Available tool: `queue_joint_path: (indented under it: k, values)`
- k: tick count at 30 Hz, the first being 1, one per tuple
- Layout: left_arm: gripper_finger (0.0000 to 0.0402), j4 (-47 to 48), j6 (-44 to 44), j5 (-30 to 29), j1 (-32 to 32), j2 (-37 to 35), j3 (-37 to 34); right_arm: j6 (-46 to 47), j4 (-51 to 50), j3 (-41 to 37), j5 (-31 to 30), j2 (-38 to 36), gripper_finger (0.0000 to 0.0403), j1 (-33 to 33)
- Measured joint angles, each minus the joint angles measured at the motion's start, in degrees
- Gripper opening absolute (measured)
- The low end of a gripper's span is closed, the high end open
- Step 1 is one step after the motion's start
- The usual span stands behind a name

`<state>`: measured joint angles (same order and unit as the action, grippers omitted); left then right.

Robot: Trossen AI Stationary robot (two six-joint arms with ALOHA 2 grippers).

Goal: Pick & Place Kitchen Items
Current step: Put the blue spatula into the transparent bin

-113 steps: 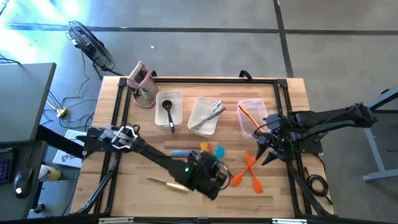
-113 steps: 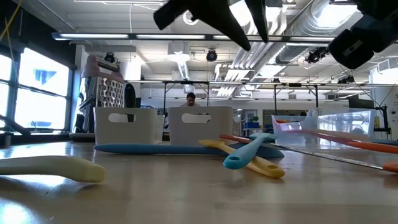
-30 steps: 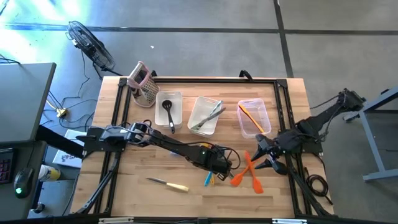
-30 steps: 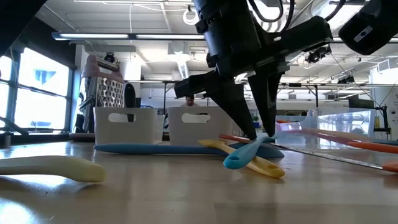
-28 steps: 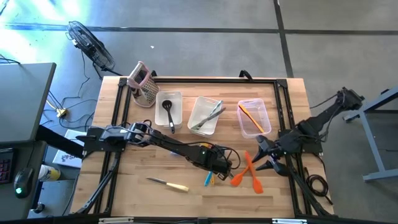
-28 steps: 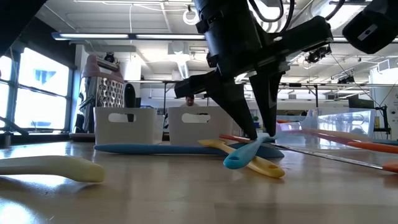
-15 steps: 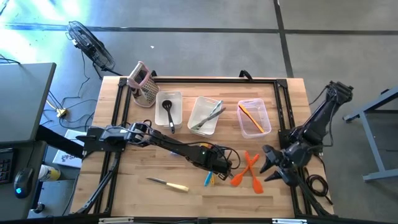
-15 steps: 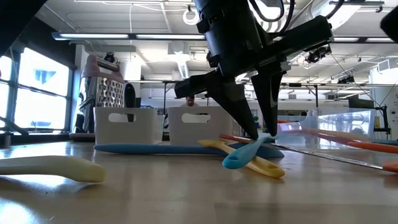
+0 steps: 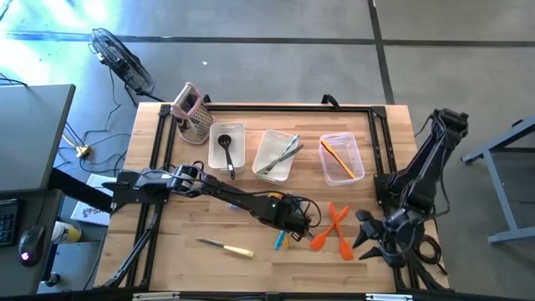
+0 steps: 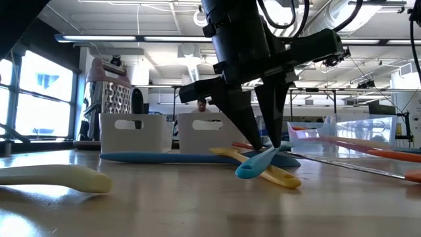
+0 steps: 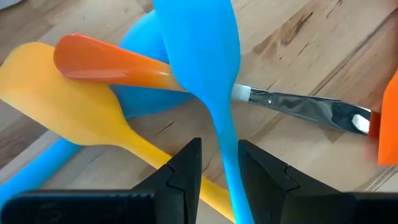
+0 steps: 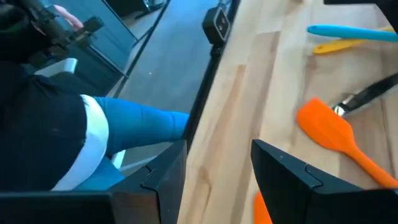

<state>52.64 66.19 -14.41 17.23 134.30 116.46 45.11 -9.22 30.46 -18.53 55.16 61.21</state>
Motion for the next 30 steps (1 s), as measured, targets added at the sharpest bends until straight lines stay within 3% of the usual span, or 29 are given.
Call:
queue_joint_path:
  k: [30]
  values:
    - [0.0098,-3.0,-0.4,3.9,-1.0,3.5,0.2,-7.9,2.2,0.0,-2.6,0.6,0.0174,-0.6]
